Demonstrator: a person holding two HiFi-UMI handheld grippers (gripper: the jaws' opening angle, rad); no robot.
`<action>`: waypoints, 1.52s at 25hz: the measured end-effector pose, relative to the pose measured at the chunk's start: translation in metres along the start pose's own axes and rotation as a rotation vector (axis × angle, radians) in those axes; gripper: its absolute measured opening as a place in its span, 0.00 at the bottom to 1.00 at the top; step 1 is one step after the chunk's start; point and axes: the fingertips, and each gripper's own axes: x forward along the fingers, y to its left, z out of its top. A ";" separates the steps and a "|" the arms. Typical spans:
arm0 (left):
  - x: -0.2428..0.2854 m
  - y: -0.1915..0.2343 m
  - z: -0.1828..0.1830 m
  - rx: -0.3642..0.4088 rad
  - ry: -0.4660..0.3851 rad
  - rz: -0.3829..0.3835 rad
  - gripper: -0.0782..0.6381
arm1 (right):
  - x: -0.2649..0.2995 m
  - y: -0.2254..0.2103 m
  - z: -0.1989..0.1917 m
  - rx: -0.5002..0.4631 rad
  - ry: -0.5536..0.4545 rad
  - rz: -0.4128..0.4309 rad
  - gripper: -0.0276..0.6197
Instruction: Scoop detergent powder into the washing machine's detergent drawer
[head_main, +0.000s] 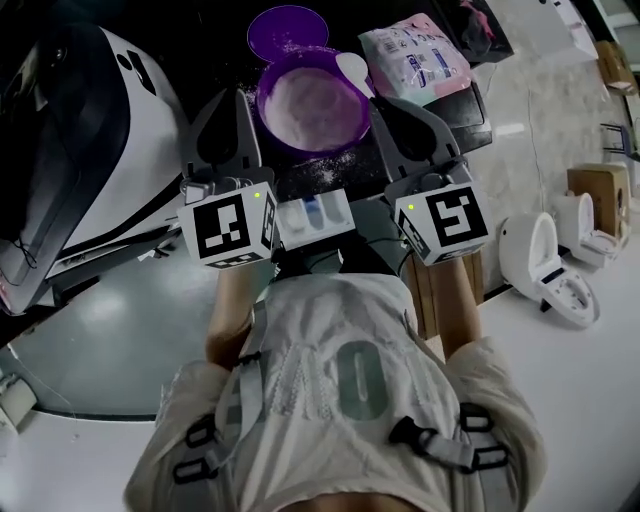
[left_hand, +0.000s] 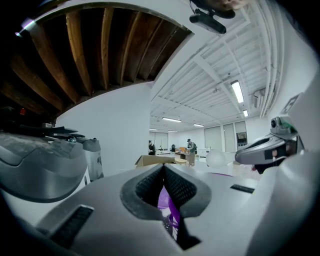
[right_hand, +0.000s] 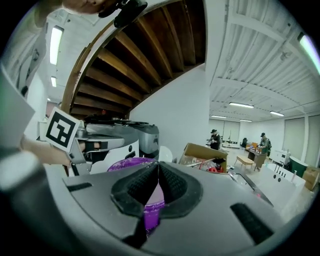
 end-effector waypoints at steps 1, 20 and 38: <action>0.003 0.002 -0.002 0.001 0.005 -0.004 0.14 | 0.002 0.000 0.000 -0.012 0.014 0.019 0.06; 0.023 0.032 0.015 0.018 0.076 0.122 0.14 | 0.060 0.004 -0.034 -0.361 0.514 0.366 0.06; 0.017 0.056 -0.004 0.001 0.075 0.134 0.14 | 0.088 0.015 -0.063 -0.442 0.768 0.372 0.06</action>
